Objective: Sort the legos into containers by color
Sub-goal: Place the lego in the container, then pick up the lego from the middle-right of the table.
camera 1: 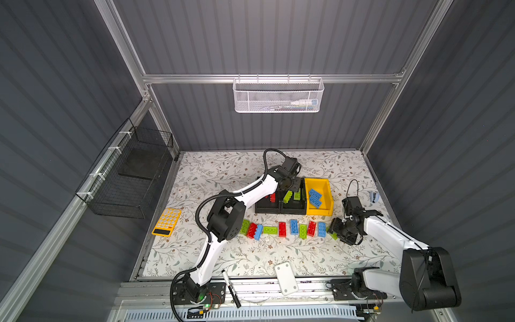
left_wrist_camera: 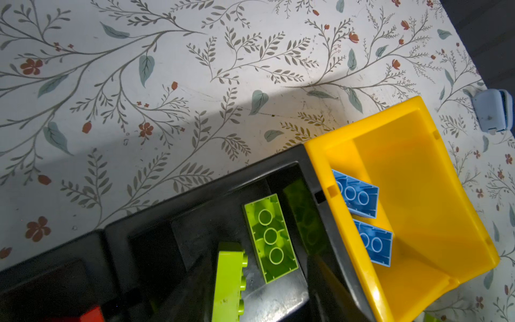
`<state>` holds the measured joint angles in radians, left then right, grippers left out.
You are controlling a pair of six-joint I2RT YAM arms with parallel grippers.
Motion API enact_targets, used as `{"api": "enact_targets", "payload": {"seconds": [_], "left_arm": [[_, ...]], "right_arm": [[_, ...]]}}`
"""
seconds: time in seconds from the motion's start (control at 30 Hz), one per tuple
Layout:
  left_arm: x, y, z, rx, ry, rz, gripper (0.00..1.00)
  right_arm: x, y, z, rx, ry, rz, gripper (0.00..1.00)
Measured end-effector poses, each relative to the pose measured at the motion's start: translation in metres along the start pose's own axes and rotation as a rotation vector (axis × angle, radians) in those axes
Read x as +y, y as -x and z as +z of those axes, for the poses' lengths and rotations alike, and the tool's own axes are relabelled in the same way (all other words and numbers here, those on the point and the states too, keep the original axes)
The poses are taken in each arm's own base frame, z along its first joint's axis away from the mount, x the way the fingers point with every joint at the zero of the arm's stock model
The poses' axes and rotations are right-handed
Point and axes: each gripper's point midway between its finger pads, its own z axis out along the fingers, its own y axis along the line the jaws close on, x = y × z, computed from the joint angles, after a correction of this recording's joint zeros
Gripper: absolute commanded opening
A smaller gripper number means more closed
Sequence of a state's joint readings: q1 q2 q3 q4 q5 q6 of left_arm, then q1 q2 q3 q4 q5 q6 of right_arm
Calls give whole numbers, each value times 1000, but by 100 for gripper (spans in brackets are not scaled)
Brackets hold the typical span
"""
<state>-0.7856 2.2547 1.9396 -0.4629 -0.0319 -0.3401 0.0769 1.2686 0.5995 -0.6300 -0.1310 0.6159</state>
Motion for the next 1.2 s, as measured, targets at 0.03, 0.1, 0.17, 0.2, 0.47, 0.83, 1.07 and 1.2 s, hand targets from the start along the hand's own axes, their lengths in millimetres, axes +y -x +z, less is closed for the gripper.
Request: {"api": "enact_targets", "payload": {"seconds": [0.03, 0.1, 0.17, 0.2, 0.47, 0.83, 1.07, 1.2], "left_arm": [[0, 0, 0, -3, 1, 0, 58], [3, -2, -1, -3, 9, 0, 58], [6, -4, -5, -2, 19, -1, 58], [9, -6, -7, -1, 25, -3, 58], [32, 1, -33, -39, 56, -33, 58], [65, 12, -70, -114, 82, -40, 60], [90, 17, -94, -167, 86, -69, 60], [106, 12, -105, -174, 108, -87, 60]], "right_arm": [[0, 0, 1, 3, -5, 9, 66], [0, 3, 2, 6, -14, 23, 66], [1, 7, 3, 9, -25, 34, 66], [2, 9, 4, 10, -31, 38, 66], [7, 27, 5, 2, -68, 18, 64], [10, 34, -11, -37, -100, -148, 64], [11, 29, 0, 11, -175, -236, 63], [9, 29, 8, 34, -226, -267, 62]]}}
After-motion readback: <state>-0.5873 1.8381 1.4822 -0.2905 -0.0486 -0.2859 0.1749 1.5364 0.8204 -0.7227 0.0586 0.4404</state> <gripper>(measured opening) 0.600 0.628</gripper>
